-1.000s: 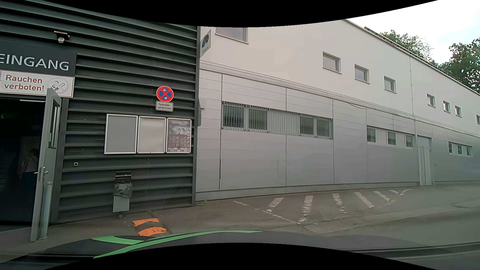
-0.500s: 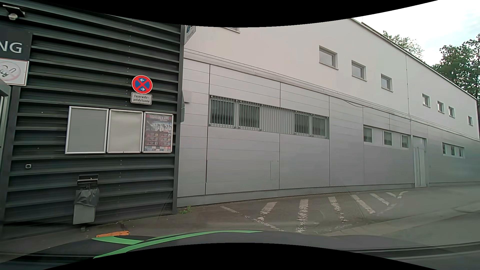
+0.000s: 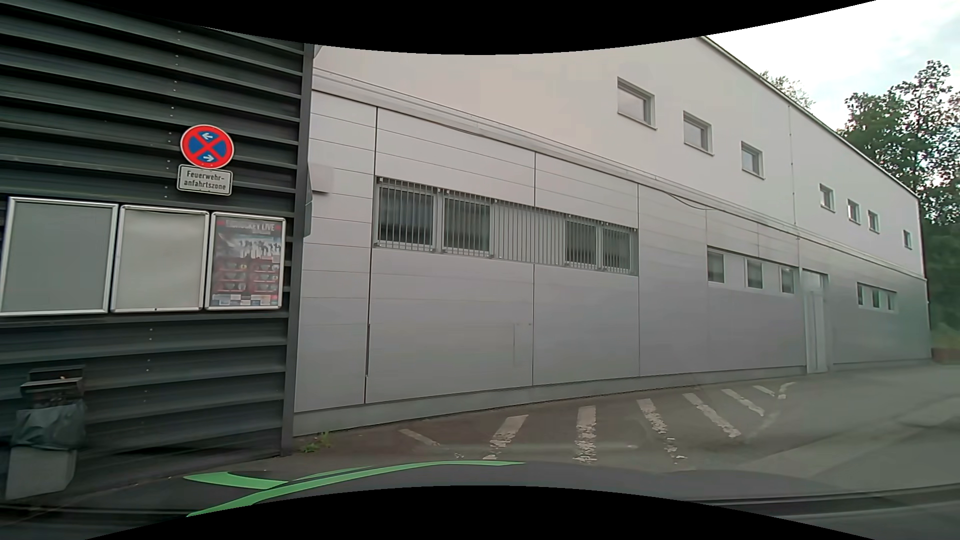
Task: Follow the waypoints while adhering to traffic rules and regulations
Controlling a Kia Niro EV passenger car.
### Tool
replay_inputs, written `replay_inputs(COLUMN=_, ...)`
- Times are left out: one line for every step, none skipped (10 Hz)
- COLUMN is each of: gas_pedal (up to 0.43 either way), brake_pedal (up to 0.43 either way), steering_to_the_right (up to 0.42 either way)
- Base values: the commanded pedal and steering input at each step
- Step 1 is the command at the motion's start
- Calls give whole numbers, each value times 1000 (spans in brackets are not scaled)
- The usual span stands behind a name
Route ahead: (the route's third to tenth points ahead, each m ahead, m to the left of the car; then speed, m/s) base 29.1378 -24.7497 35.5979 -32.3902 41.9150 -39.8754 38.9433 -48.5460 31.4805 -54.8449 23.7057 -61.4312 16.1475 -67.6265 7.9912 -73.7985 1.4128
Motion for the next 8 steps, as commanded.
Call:
replay_inputs(gas_pedal=0, brake_pedal=0, steering_to_the_right=437)
replay_inputs(gas_pedal=0, brake_pedal=0, steering_to_the_right=465)
replay_inputs(gas_pedal=0, brake_pedal=0, steering_to_the_right=500)
replay_inputs(gas_pedal=0, brake_pedal=0, steering_to_the_right=518)
replay_inputs(gas_pedal=0, brake_pedal=0, steering_to_the_right=511)
replay_inputs(gas_pedal=0, brake_pedal=0, steering_to_the_right=472)
replay_inputs(gas_pedal=0, brake_pedal=0, steering_to_the_right=430)
replay_inputs(gas_pedal=0, brake_pedal=0, steering_to_the_right=447)
